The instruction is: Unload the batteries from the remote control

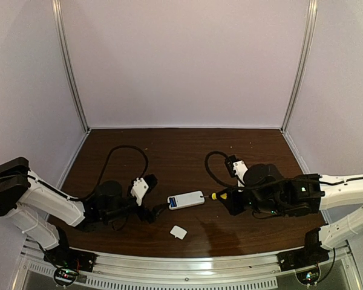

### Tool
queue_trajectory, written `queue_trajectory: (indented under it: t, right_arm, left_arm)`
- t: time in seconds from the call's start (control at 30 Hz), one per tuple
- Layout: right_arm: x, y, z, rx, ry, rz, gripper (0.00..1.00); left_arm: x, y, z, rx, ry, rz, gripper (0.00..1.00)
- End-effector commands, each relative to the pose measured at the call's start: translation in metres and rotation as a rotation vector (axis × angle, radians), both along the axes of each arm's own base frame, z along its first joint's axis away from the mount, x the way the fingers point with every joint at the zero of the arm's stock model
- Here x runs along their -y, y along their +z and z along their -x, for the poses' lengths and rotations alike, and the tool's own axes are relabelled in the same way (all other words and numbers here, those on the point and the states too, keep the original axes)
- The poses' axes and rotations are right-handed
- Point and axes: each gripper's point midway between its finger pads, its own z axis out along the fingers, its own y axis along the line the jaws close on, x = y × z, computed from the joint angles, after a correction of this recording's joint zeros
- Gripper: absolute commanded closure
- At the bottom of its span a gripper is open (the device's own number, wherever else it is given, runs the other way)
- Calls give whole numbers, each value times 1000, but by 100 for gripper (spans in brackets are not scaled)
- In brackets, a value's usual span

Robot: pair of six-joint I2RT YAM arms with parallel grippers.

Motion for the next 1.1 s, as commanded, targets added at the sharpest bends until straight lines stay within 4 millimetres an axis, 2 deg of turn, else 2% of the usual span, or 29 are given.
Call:
queue_trajectory:
  t: [0.0,0.17,0.57,0.8,1.07]
  right_arm:
    - [2,-5,3,-14,11,13,100]
    - [-4,-8,5,-31,30,17,100]
    - [-2,-11,7,-40,33,13,100]
    - [0,-11,9,-34,42,4,100]
    - [2,-8,11,-24,56,-17,100]
  left_arm:
    - [8,-11,14,-31,-87,16,7]
    - [9,-22,12,-9,-92,-33,3]
    - [12,-55,-2,-52,-134,-117,2]
    - [12,-62,-19,-67,-148,-94,3]
    - [23,-73,-20,-65,-212,-80,3]
